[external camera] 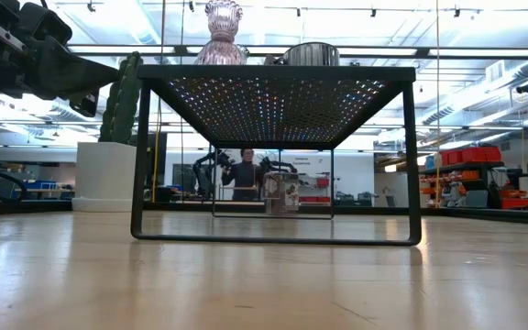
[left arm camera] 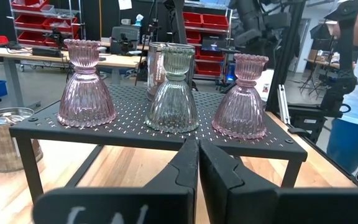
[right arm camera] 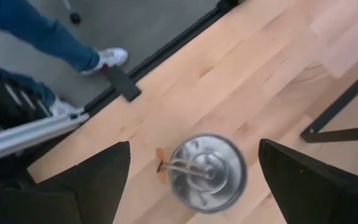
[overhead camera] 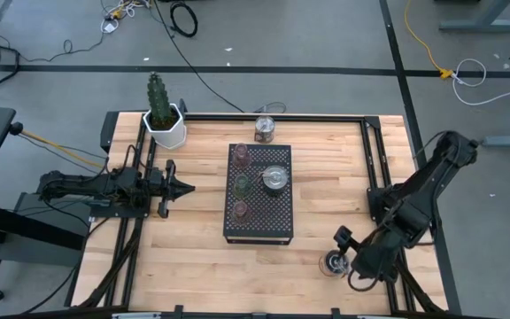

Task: Pick & Place candle stick holders
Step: Put the bottom brown scented candle on the shelf

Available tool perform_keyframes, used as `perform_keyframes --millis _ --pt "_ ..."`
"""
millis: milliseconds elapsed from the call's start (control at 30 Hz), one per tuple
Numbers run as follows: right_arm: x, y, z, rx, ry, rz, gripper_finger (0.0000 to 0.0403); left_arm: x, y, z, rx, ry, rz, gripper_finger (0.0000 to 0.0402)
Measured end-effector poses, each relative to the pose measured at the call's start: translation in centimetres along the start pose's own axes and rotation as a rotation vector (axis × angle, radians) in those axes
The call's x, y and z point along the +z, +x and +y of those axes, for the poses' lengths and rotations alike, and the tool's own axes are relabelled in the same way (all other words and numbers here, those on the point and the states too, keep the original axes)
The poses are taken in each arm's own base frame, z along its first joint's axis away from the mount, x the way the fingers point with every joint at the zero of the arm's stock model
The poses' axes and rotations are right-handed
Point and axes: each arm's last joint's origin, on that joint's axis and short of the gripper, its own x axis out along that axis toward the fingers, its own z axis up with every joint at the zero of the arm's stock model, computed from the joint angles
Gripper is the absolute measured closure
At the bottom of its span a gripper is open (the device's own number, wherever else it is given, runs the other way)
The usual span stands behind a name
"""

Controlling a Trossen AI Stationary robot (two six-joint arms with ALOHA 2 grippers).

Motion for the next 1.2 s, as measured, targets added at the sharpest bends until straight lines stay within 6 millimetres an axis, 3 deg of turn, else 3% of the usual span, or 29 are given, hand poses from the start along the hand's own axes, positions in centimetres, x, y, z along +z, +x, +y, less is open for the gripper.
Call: perform_keyframes --millis 300,600,967,1200 --pt "-0.1 1.9 0.7 0.019 -0.081 0.099 0.0048 0.0 0.0 0.0 0.000 0.000 0.000 0.0383" --pt "-0.1 3.4 0.5 -0.045 -0.044 0.164 0.0048 0.0 0.0 0.0 0.000 0.000 0.000 0.0383" --pt "-0.5 3.3 -0.2 -0.124 0.272 0.187 0.0048 0.0 0.0 0.0 0.000 0.000 0.000 0.0383" --pt "-0.7 3.1 -1.7 -0.146 0.376 0.211 0.0048 0.0 0.0 0.0 0.000 0.000 0.000 0.0383"
